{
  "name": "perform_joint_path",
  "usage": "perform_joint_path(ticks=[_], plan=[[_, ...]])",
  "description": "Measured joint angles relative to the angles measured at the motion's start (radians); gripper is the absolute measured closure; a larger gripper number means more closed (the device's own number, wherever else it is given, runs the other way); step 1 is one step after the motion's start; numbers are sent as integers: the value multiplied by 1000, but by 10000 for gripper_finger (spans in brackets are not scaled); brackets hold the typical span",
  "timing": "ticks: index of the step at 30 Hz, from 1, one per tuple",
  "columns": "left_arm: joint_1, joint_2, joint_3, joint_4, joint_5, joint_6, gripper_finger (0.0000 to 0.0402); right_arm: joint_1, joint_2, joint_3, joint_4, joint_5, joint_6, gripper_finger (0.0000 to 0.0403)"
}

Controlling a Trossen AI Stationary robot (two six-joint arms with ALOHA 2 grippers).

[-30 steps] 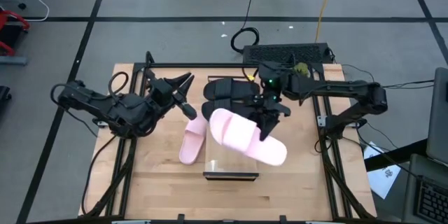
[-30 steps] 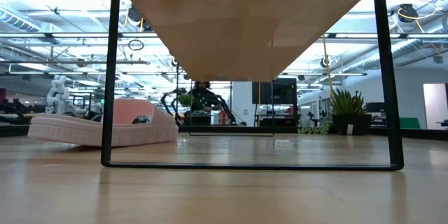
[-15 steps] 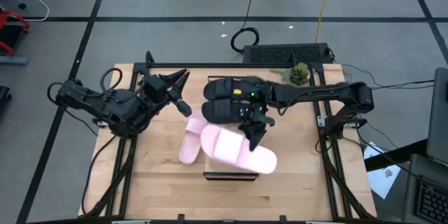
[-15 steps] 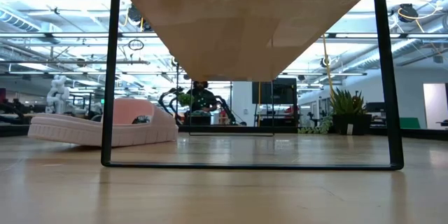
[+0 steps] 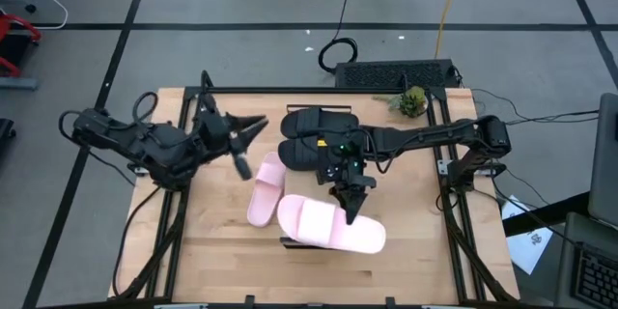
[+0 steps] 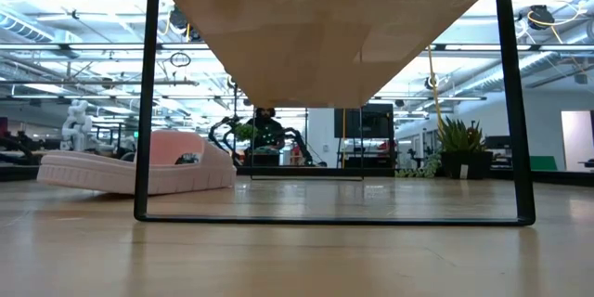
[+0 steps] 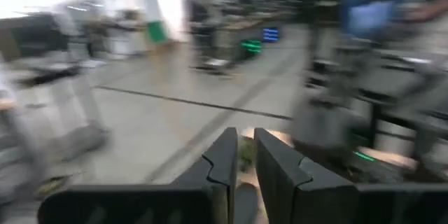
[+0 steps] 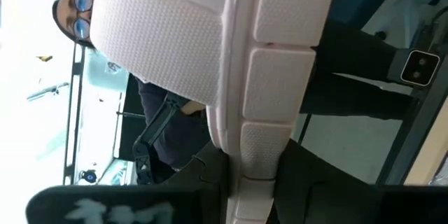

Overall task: Pick and place slides into the shelf
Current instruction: Put the left pink slide on the shelf

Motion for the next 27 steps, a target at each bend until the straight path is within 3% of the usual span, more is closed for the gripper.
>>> perform_joint_path(ticks=[6, 17, 22, 27], plan=[[1, -84, 0, -232, 245, -422, 350, 1, 0, 0, 0, 0, 0, 340], [28, -120, 0, -410, 483, -1016, 350, 1, 0, 0, 19, 14, 15, 340], [55, -96, -2, -484, 565, -1138, 346, 1, 0, 0, 37, 15, 19, 340], [88, -85, -1, -472, 654, -1221, 312, 1, -1, 0, 58, 15, 19, 340]])
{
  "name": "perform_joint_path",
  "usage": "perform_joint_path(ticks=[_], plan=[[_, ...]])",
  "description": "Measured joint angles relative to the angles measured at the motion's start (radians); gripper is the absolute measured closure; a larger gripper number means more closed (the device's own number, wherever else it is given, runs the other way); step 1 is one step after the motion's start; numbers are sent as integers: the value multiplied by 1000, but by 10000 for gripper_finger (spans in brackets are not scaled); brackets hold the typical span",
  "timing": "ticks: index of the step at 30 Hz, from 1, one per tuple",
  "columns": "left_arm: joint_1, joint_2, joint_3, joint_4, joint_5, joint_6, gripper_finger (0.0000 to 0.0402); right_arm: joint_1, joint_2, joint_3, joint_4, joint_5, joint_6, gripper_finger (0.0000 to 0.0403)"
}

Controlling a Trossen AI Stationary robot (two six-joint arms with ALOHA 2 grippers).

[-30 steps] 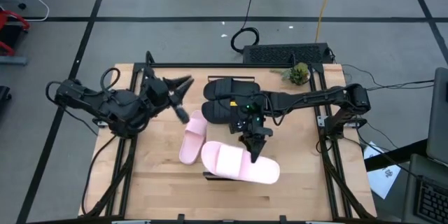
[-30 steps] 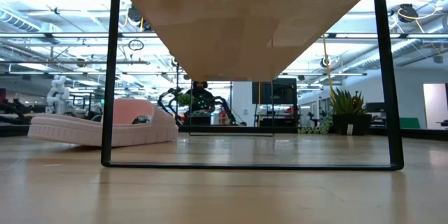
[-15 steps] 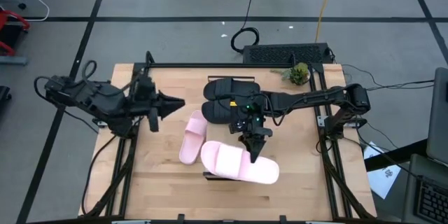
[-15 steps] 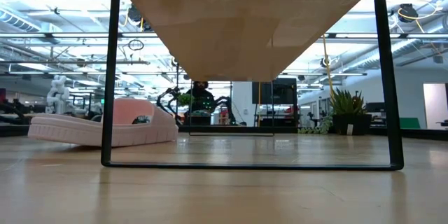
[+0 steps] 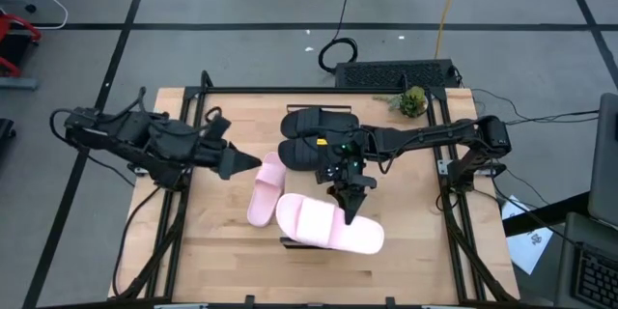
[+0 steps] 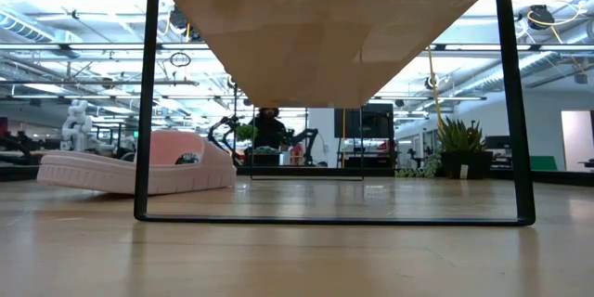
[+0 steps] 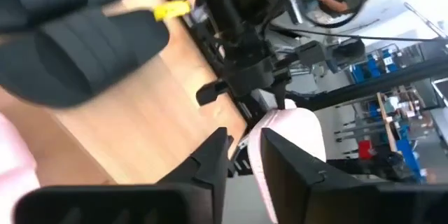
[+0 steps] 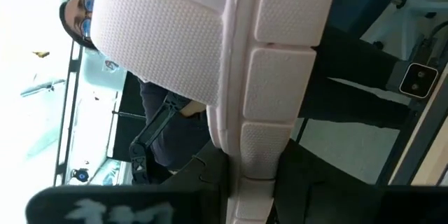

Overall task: Pick and place slides into the shelf
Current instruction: Put the left pink slide on the shelf

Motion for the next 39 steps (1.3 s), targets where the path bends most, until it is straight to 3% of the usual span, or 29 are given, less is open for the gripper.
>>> perform_joint_path(ticks=[8, 13, 20, 39], plan=[[45, 81, 0, 6, 168, -121, 229, 0, 0, 0, 10, 0, -2, 340], [60, 127, 0, 15, 261, -157, 197, 0, 0, 0, 11, 0, -11, 340], [62, 149, -1, 93, 320, -185, 190, 0, 0, 0, 11, 0, -19, 340], [21, 196, -2, 138, 342, -220, 190, -41, 0, 0, 11, 7, -23, 342]])
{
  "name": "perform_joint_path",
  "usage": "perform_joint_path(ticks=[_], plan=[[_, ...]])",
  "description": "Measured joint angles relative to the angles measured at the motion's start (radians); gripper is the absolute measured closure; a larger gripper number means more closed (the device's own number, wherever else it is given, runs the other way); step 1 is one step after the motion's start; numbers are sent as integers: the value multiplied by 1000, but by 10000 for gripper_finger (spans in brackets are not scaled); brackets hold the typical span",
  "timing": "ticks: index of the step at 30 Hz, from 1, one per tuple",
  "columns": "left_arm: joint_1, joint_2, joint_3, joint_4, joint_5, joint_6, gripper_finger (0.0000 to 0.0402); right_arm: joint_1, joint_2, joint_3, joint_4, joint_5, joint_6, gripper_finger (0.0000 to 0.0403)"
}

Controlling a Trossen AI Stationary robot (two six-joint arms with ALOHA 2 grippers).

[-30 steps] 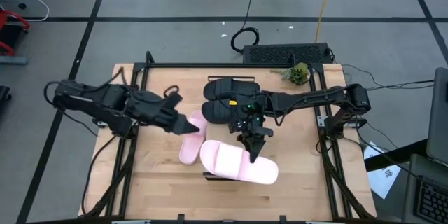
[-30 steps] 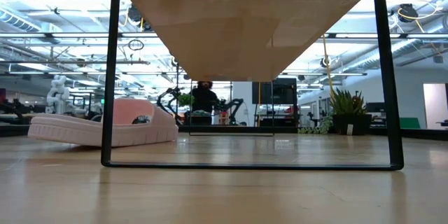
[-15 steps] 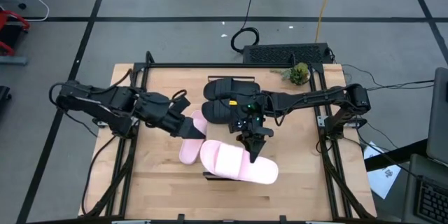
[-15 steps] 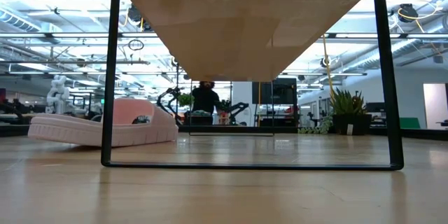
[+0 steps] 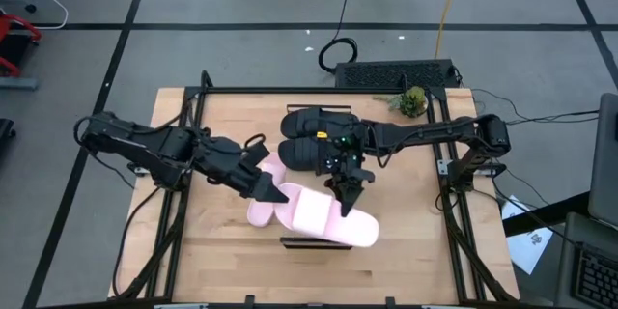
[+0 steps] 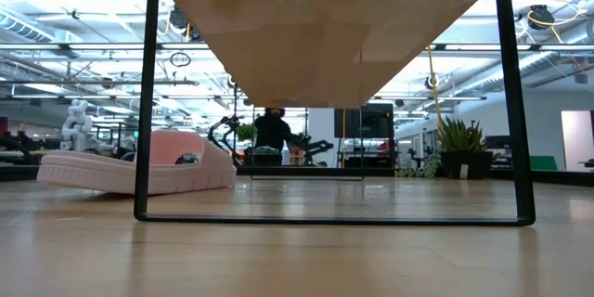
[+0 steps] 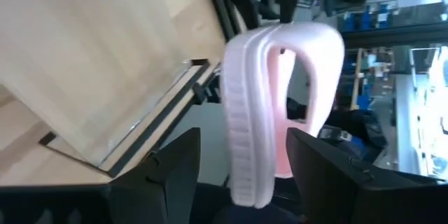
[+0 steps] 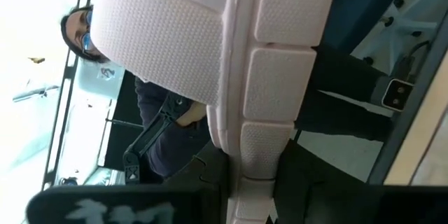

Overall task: Pick and place slides into the shelf
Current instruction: Put the left pink slide on the shelf

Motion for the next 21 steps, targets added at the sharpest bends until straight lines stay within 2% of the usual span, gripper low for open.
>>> perform_joint_path(ticks=[6, 9, 12, 16, 17, 21], plan=[[0, 8, 2, -25, 4, -11, 190, -8, 0, 0, 10, 20, 1, 342], [0, 5, 2, -29, 4, -13, 206, -8, 0, 0, 14, 20, 3, 342], [7, 6, 1, -47, 5, -11, 255, -6, 0, 0, 14, 20, 4, 342], [12, 6, 1, -32, 20, 33, 364, -6, 0, 0, 14, 21, 4, 342], [12, 6, 1, -29, 19, 44, 378, -6, 0, 0, 15, 20, 4, 342], [16, 6, 1, -33, 5, 53, 383, -5, 0, 0, 16, 21, 4, 342]])
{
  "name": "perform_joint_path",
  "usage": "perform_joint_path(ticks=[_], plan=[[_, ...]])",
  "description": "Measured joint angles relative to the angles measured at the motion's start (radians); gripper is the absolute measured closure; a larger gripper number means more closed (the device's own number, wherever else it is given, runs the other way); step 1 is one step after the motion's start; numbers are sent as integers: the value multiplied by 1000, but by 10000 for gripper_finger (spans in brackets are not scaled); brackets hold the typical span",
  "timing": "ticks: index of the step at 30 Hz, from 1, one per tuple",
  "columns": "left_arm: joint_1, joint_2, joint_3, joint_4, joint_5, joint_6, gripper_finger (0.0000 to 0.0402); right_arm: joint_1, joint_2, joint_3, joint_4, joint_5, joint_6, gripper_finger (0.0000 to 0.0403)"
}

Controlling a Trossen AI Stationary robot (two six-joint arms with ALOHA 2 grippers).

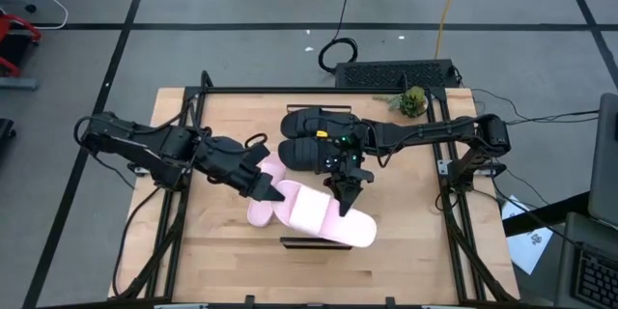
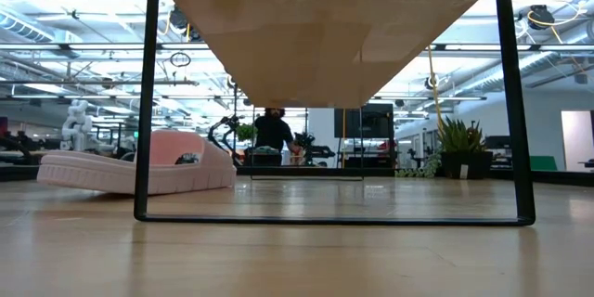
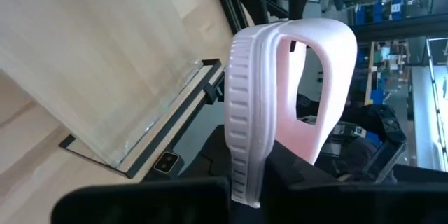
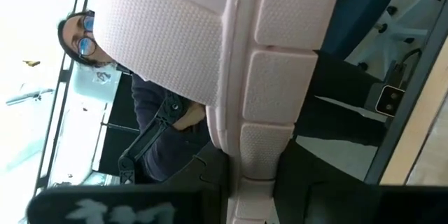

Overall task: Pick and place slides into the shelf
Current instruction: Put the left pink slide on the shelf

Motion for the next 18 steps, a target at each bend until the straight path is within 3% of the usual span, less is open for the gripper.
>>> perform_joint_path(ticks=[5, 12, 18], plan=[[1, 0, 0, -10, -18, 14, 384, 0, 0, 0, 7, -4, 53, 336], [-7, 0, 0, -55, -38, 12, 385, -1, 0, 0, 51, -3, 105, 230], [-8, -1, 0, -62, -47, -11, 385, -30, -28, 0, 51, -5, 109, 201]])
